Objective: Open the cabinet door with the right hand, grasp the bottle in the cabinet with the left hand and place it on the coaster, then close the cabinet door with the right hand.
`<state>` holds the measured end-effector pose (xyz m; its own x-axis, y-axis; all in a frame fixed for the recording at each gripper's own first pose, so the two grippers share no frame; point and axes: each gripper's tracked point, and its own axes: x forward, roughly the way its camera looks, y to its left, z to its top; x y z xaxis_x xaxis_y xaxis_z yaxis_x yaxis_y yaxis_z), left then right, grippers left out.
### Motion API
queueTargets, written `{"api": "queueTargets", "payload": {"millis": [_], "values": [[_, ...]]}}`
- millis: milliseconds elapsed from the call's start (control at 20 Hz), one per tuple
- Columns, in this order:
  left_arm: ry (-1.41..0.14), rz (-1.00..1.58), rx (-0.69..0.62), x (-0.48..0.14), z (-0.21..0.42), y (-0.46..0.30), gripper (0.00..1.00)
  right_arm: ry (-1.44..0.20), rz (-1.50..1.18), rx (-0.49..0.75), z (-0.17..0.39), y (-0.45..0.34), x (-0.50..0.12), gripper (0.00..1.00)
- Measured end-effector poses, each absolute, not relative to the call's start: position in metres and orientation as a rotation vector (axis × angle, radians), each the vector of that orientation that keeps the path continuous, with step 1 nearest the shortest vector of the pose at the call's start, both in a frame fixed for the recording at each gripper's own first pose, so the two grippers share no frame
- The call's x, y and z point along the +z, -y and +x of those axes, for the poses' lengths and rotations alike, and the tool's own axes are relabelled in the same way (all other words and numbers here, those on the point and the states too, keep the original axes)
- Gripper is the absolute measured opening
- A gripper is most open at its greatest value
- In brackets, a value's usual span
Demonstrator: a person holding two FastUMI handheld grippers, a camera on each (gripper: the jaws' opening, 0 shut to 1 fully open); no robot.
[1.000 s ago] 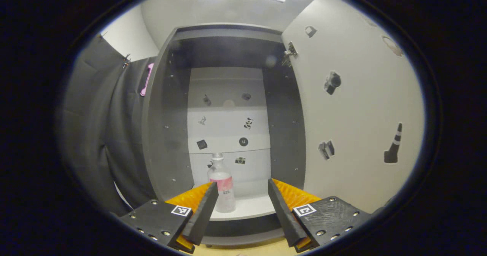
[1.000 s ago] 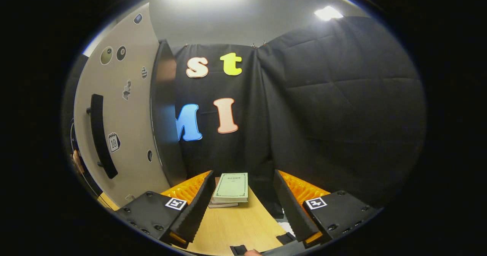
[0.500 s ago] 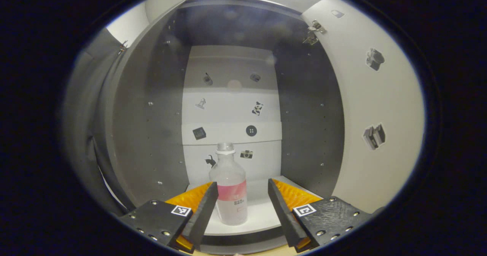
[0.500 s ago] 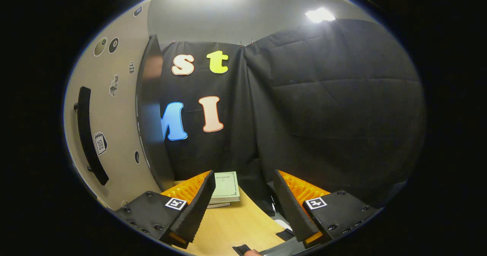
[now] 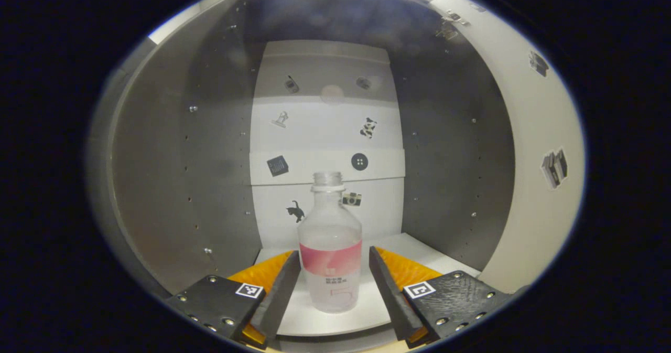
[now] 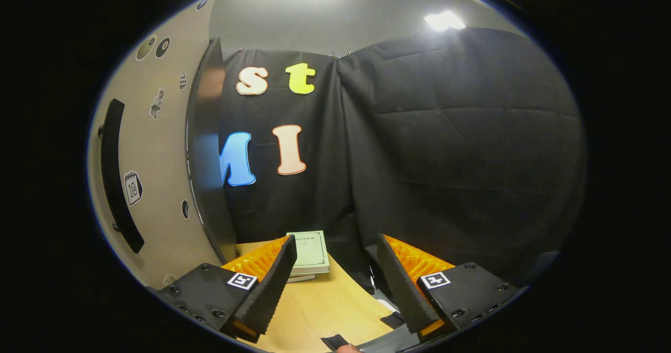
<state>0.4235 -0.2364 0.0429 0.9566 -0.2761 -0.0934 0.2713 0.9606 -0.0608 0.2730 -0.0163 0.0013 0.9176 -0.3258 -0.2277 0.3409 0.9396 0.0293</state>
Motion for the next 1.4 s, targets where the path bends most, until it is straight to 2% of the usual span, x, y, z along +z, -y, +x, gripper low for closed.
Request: {"api": "queueTargets", "payload": {"millis": [50,100,150,200,250,350,400,450,500,550,650,850,900,1000,1050,1100,1150,1400], "values": [[-0.101,-0.047,-0.275,0.043,0.425,0.235,0.80,-0.223,0.068,-0.339,0.274,0.016,0.001,0.93],[-0.103,-0.049,-0.275,0.042,0.426,0.236,0.82,-0.224,0.067,-0.335,0.274,0.017,0.000,0.97],[-0.103,-0.053,-0.287,0.042,0.423,0.238,0.80,-0.224,0.066,-0.331,0.274,0.017,0.001,0.97],[-0.102,-0.061,-0.289,0.043,0.424,0.240,0.75,-0.224,0.067,-0.326,0.275,0.017,0.000,0.93],[-0.105,-0.070,-0.297,0.043,0.420,0.240,0.71,-0.225,0.069,-0.319,0.275,0.016,0.000,0.97],[-0.097,-0.083,-0.291,0.047,0.413,0.237,0.73,-0.227,0.074,-0.306,0.274,0.017,-0.002,0.97],[-0.085,-0.086,-0.285,0.052,0.409,0.234,0.70,-0.228,0.076,-0.301,0.274,0.018,-0.002,0.93],[-0.070,-0.089,-0.281,0.057,0.404,0.232,0.70,-0.227,0.079,-0.296,0.274,0.018,-0.002,0.93],[-0.056,-0.091,-0.280,0.062,0.398,0.230,0.70,-0.225,0.081,-0.291,0.274,0.019,-0.002,0.97],[-0.046,-0.090,-0.279,0.068,0.392,0.228,0.73,-0.225,0.085,-0.286,0.273,0.019,-0.002,0.97],[-0.030,-0.086,-0.272,0.076,0.379,0.223,0.70,-0.221,0.093,-0.273,0.273,0.021,-0.001,0.97],[-0.005,-0.082,-0.256,0.089,0.347,0.210,0.70,-0.212,0.105,-0.231,0.278,0.020,0.001,0.97],[0.001,-0.083,-0.247,0.091,0.337,0.204,0.73,-0.211,0.108,-0.217,0.280,0.018,0.000,0.97],[0.011,-0.087,-0.229,0.093,0.319,0.194,0.73,-0.213,0.108,-0.188,0.284,0.015,-0.001,0.97],[0.018,-0.085,-0.217,0.095,0.310,0.189,0.70,-0.216,0.106,-0.172,0.286,0.013,-0.002,0.97],[0.024,-0.082,-0.202,0.096,0.299,0.182,0.69,-0.217,0.105,-0.155,0.288,0.011,-0.003,0.93],[0.027,-0.079,-0.188,0.096,0.291,0.177,0.69,-0.218,0.104,-0.139,0.290,0.010,-0.003,0.97],[0.018,-0.088,-0.098,0.082,0.248,0.136,0.69,-0.228,0.103,-0.053,0.296,-0.003,-0.008,0.97]]}}
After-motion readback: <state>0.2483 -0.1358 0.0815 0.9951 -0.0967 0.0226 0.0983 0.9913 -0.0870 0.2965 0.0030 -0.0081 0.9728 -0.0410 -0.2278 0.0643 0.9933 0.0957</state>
